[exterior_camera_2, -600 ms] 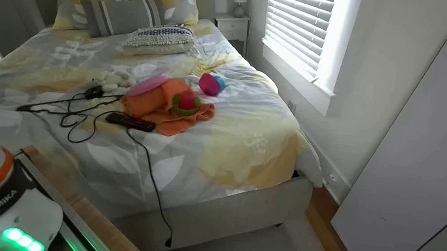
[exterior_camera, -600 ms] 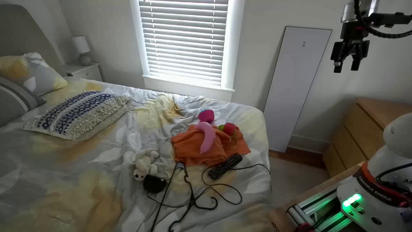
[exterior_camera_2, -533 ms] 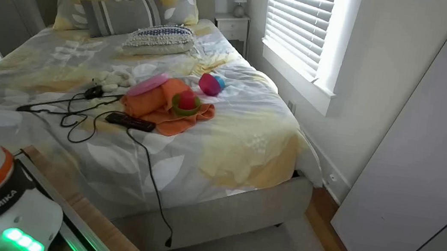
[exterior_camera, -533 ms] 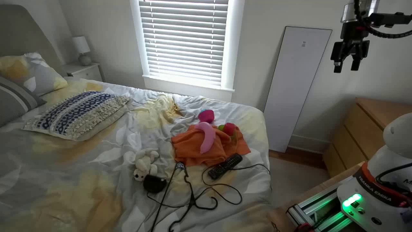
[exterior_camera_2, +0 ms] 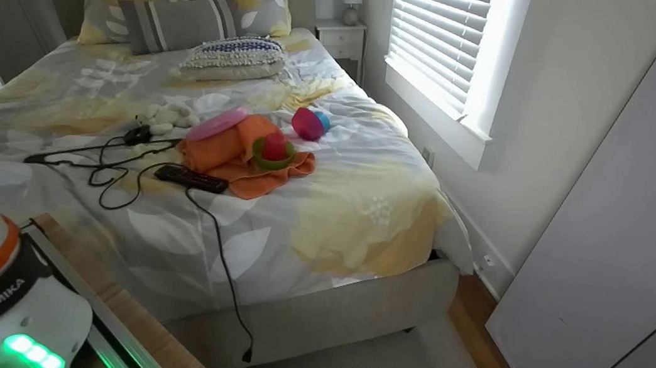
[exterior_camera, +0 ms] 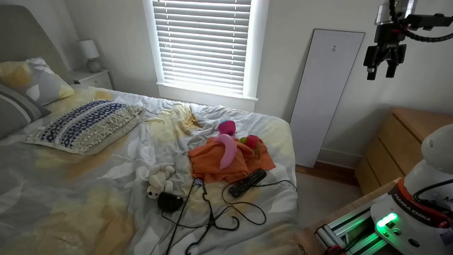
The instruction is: Pick up the pink cup from the green bowl and put it on the right side of the bed
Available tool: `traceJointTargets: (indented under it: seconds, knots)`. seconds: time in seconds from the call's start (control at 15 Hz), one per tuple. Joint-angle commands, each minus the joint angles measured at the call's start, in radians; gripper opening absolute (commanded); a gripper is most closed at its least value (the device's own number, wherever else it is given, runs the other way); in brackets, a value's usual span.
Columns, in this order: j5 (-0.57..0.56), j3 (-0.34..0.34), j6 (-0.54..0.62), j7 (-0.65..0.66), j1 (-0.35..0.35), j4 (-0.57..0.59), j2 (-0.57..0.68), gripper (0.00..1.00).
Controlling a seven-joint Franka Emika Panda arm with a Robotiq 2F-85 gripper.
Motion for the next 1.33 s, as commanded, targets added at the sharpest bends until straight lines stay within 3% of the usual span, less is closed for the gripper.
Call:
traceJointTargets:
  seconds: [0.0,0.33,0.6,0.87,1.27]
  knots:
    - [-0.001,-0.004,-0.002,0.003,0.005,0.002,0.001,1.0]
    - [-0.001,-0.004,-0.002,0.003,0.005,0.002,0.001,1.0]
    - [0.012,0.056,0.084,0.005,0.064,0.032,0.082,1.0]
    - [0.02,0.112,0.267,0.031,0.107,0.075,0.2,1.0]
    - [0.165,0.129,0.516,-0.037,0.181,0.159,0.43,1.0]
